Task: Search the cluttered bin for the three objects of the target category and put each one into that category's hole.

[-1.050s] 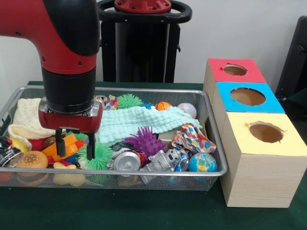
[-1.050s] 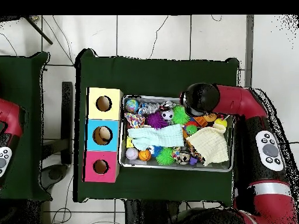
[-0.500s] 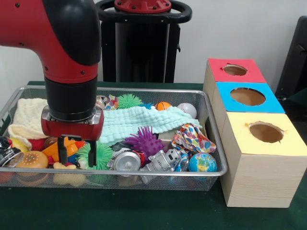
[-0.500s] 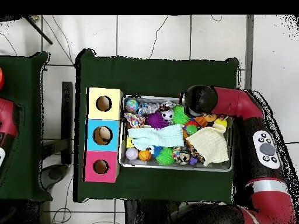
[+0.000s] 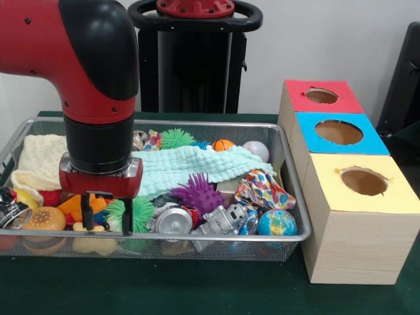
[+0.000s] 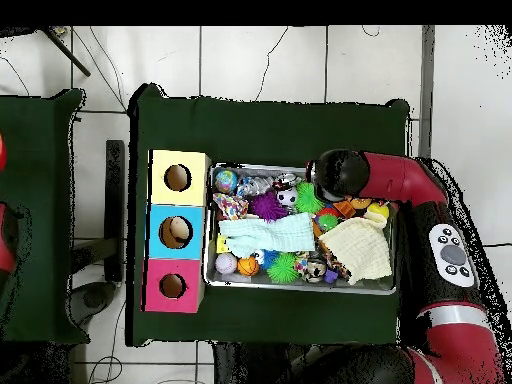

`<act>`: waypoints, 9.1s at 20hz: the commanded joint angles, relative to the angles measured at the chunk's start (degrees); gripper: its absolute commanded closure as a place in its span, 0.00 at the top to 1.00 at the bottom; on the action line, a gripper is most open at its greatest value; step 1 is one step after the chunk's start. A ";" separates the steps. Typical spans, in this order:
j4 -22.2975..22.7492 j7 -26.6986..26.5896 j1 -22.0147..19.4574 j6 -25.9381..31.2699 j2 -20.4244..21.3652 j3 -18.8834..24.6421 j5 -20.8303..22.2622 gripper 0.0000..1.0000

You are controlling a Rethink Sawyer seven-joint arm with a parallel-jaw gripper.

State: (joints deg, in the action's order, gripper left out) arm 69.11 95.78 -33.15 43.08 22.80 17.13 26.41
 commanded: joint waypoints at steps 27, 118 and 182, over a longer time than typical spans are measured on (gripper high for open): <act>2.36 -4.28 -1.02 -5.82 -3.16 -0.68 5.22 1.00; 10.95 -4.91 -3.71 -6.83 0.75 -0.53 4.19 1.00; 8.38 -2.33 -2.58 -11.00 -1.84 -1.66 8.90 1.00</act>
State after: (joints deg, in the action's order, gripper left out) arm 76.56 95.78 -35.74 34.69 23.46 15.61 31.42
